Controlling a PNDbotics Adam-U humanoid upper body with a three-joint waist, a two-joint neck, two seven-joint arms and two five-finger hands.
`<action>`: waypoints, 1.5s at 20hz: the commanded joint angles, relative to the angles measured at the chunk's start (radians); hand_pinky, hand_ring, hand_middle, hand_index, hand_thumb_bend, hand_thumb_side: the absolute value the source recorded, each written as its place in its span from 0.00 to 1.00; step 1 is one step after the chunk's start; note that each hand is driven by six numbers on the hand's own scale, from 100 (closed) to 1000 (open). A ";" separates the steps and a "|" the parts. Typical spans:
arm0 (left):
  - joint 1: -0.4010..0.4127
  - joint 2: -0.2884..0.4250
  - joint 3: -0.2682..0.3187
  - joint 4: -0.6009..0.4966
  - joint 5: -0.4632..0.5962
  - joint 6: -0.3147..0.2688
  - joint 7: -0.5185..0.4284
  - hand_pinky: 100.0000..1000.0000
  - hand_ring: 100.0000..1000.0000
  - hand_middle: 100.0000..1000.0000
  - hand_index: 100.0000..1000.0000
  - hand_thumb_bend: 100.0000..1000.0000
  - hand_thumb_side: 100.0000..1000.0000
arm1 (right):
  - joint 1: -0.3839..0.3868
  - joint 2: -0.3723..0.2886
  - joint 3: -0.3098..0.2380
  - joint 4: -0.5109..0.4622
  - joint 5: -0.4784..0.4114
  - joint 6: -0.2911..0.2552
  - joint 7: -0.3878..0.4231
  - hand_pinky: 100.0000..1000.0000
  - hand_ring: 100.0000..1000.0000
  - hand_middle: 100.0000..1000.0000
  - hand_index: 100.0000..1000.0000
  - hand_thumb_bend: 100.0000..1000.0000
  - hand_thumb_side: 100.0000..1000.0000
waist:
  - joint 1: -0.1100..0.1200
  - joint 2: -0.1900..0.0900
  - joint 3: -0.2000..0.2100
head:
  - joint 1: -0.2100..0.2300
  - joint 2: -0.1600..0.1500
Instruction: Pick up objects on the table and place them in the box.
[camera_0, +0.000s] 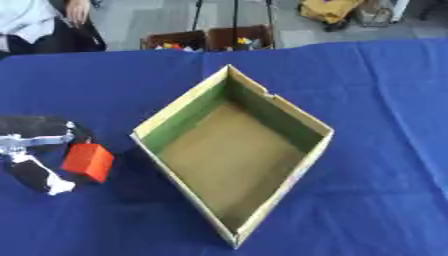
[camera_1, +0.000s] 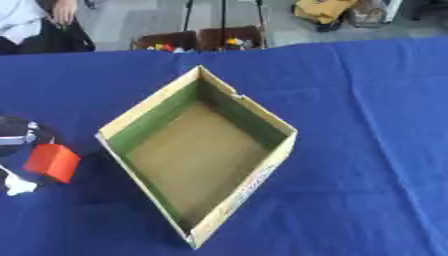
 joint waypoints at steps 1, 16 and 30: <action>-0.024 0.051 0.061 -0.039 0.046 0.008 0.004 0.10 0.47 0.64 0.71 0.00 0.22 | -0.008 -0.022 -0.005 -0.017 -0.005 0.001 -0.002 0.74 0.70 0.72 0.74 0.00 0.47 | 0.016 -0.041 0.002 | -0.002 -0.005; -0.177 0.018 0.096 -0.079 0.193 0.092 0.175 0.05 0.42 0.52 0.65 0.00 0.23 | -0.016 -0.020 0.003 -0.017 -0.014 0.000 0.007 0.74 0.70 0.72 0.74 0.00 0.47 | 0.028 -0.041 -0.025 | 0.010 -0.019; -0.410 -0.177 0.006 0.058 0.152 0.028 0.151 0.04 0.42 0.51 0.64 0.00 0.23 | -0.045 -0.006 0.014 -0.017 -0.033 -0.005 0.020 0.74 0.70 0.72 0.74 0.00 0.46 | 0.049 -0.035 -0.082 | 0.062 -0.035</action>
